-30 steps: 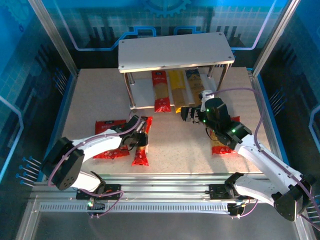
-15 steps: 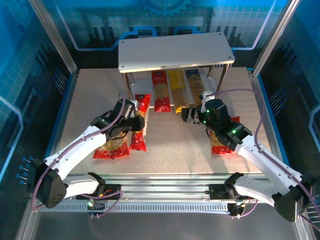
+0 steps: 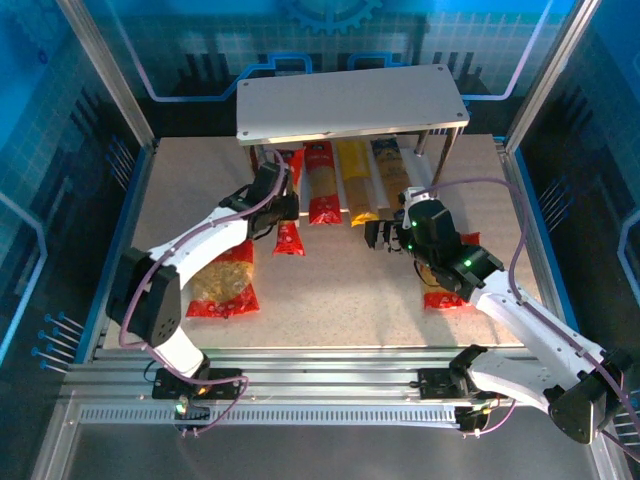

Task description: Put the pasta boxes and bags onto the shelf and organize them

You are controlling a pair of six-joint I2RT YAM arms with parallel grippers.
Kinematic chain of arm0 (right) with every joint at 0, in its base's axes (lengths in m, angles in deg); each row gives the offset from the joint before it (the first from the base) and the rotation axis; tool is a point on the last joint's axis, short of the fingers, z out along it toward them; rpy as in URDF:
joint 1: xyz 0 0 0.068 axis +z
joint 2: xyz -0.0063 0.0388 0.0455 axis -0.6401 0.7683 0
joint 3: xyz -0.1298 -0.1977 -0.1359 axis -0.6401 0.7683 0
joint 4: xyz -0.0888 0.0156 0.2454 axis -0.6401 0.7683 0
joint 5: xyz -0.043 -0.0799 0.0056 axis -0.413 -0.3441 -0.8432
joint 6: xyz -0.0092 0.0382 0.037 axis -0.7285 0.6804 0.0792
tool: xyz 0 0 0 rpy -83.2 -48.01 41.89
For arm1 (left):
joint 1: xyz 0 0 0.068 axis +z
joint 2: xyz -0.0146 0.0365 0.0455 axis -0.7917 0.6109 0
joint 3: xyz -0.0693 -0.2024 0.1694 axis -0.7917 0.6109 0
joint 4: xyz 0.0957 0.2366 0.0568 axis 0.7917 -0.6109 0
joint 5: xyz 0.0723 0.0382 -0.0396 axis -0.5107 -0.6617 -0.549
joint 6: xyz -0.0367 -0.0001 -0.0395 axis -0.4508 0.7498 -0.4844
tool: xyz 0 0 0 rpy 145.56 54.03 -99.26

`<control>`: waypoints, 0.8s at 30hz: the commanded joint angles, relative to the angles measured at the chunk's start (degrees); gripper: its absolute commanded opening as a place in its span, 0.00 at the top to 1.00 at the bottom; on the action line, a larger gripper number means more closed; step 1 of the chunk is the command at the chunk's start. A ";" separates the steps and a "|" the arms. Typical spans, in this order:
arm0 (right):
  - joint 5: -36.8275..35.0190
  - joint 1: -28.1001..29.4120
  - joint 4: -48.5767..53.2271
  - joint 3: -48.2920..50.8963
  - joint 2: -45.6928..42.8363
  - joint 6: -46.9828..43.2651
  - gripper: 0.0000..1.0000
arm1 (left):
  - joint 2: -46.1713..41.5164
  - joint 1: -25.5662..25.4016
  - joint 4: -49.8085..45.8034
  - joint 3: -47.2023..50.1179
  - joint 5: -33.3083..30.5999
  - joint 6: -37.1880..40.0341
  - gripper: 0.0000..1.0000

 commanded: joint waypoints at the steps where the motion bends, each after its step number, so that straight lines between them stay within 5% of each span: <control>1: -1.07 -0.63 1.61 -1.87 0.48 -0.62 0.06 | 1.14 0.76 8.96 -5.96 -5.81 1.91 1.00; 22: -2.95 -1.63 5.06 -0.01 -2.31 -1.01 0.05 | 18.48 2.76 6.65 -20.08 -10.13 1.37 1.00; 24: -2.95 -1.78 5.12 0.08 -2.40 -1.01 0.05 | 18.70 2.76 6.70 -20.07 -10.13 1.39 0.92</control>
